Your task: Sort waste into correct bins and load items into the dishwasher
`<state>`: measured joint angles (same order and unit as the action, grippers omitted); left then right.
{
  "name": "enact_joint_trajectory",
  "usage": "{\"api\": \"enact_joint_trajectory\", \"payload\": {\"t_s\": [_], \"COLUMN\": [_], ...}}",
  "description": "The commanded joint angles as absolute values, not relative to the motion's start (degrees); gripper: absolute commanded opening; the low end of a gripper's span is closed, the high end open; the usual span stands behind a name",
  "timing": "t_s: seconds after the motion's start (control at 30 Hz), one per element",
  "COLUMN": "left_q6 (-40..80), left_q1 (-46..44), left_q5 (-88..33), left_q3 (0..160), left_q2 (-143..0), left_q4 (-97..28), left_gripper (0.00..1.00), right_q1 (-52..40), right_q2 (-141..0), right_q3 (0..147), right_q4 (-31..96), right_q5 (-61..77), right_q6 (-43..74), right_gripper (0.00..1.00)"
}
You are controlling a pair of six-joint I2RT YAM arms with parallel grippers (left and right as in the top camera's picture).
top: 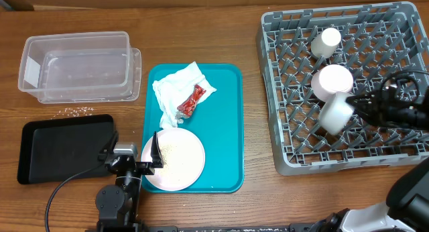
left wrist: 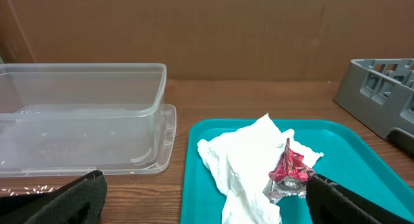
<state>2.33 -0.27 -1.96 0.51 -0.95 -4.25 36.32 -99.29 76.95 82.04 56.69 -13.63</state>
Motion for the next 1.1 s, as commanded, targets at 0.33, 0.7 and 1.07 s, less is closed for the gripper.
{"api": "enact_joint_trajectory", "payload": {"t_s": [0.33,0.7,1.07], "left_q6": [0.82,0.82,0.82], "left_q1": [-0.03,-0.03,-0.03], "left_q5": [-2.37,-2.37,-2.37], "left_q3": [0.27,0.27,0.27], "left_q2": [-0.34,-0.34,-0.34], "left_q4": [-4.29,-4.29,-4.29], "left_gripper": [1.0,1.0,1.0], "right_q1": [37.56,31.48,4.56], "right_q2": [-95.04,-93.08,-86.74], "right_q3": [92.4,92.27,92.27], "right_q4": [84.31,90.63,79.68], "right_q5": [24.49,25.39,25.54], "right_q6": [9.47,4.45,12.82], "right_gripper": [0.3,0.23,0.43]}}
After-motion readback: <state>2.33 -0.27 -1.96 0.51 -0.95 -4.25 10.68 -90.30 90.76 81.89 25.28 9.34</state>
